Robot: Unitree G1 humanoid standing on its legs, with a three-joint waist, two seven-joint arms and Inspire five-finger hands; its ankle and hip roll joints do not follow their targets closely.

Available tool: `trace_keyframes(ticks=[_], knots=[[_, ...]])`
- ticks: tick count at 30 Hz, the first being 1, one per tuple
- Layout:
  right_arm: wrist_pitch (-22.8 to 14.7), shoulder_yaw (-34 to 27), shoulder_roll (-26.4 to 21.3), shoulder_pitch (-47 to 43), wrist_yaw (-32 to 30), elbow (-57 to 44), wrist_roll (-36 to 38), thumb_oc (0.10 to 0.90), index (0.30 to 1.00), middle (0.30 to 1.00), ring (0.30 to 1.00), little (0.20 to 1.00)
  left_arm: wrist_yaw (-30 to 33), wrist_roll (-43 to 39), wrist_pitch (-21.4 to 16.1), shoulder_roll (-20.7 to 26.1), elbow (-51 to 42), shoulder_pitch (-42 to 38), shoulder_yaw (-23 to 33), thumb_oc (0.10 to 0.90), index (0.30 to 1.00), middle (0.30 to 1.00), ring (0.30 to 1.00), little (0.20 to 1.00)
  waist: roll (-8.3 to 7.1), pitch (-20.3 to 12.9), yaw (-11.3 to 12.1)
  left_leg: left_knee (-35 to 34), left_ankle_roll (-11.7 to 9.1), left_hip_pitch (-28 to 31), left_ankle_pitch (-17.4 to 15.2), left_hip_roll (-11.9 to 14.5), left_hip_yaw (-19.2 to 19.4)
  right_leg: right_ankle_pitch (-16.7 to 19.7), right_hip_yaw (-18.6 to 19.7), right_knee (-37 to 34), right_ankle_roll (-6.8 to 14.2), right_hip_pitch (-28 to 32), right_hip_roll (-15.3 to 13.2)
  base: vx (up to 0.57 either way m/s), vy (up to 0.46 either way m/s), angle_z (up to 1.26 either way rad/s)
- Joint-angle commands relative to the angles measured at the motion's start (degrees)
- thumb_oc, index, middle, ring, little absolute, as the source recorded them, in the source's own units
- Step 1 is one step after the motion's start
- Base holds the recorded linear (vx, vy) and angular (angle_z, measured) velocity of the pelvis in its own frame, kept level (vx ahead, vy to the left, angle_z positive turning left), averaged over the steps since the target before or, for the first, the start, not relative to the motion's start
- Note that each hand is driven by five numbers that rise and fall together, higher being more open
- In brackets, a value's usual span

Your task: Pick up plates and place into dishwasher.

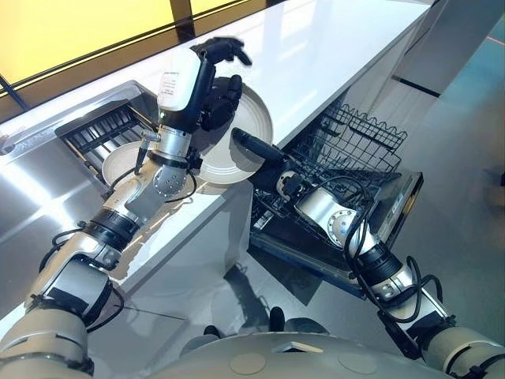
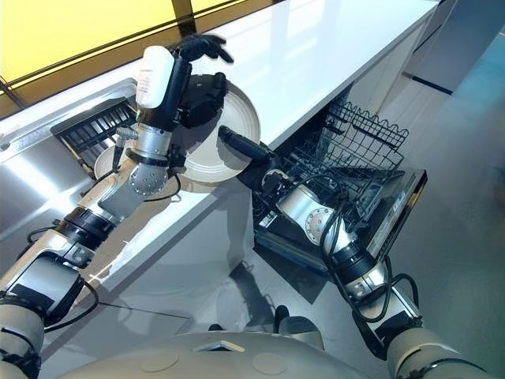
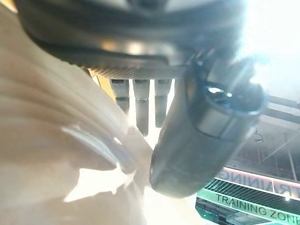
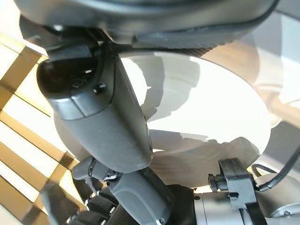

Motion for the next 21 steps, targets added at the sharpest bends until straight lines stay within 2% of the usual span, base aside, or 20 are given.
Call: trace_keyframes(ticks=[1,4,8,12,15,21], knots=[[-11.19,-10.37,4.15,-10.45,2.57,-10.62,7.99,0.1,0.3,0.3,0.3,0.2,-1.04,-10.1,2.89,2.96,5.35,-5.82,7.4,0.8,0.9,0.9,0.9,0.9,0.87,-4.23,0.55,0.99,1.67,-3.28,-1.68,-3.71,-4.0,-5.1,-3.74,5.2,3.58,-0.25,2.63,0.0,-0.043,0.0],[-14.34,-13.2,3.24,-11.9,-0.82,-11.29,10.24,0.1,0.3,0.3,0.3,0.2,-1.96,-14.83,2.66,3.65,6.53,-5.79,10.6,0.8,0.9,0.9,0.9,0.9,0.98,-4.38,0.63,1.16,1.63,-3.34,-1.85,-3.54,-4.06,-5.16,-3.81,5.21,3.48,-0.33,2.6,0.0,-0.045,0.01],[-17.68,-17.37,2.53,-14.37,-6.54,-11.19,9.06,0.1,0.3,0.3,0.3,0.2,-1.99,-15.86,3.2,5.47,7.26,-6.64,14.45,0.8,0.9,0.9,0.9,0.9,1.32,-4.86,0.63,1.27,1.61,-3.33,-2.01,-3.26,-4.02,-5.27,-3.85,5.11,3.25,-0.33,2.6,0.0,-0.041,0.05],[-18.25,-20.5,0.07,-16.5,-10.75,-9.78,2.82,0.1,0.3,0.3,0.3,0.2,-2.13,-16.16,4.69,8.26,6.59,-8.5,16.36,0.8,0.9,0.9,0.9,0.9,1.63,-5.24,0.62,1.26,1.47,-3.23,-2.13,-2.93,-4.08,-5.63,-3.91,5.13,2.99,-0.19,2.63,0.01,-0.036,0.09],[-19.05,-22.36,-2.05,-17.91,-13.25,-7.13,1.25,0.1,0.3,0.3,0.3,0.2,-1.58,-17.0,4.6,9.48,6.1,-9.72,16.99,0.8,0.9,0.9,0.9,0.9,1.84,-5.48,0.85,1.24,1.31,-3.14,-2.21,-2.75,-4.38,-5.9,-3.92,5.04,2.79,0.06,2.7,0.0,0.0,0.0],[-22.96,-25.37,-8.7,-23.71,-20.66,1.58,-7.09,0.1,0.3,0.3,0.3,0.2,-0.68,-17.79,5.47,10.46,2.48,-11.89,17.85,0.8,0.9,0.9,0.9,0.9,1.86,-6.0,2.0,1.52,0.77,-3.31,-2.34,-2.51,-5.25,-6.29,-4.26,4.69,2.37,0.69,2.8,0.0,-0.026,0.05]])
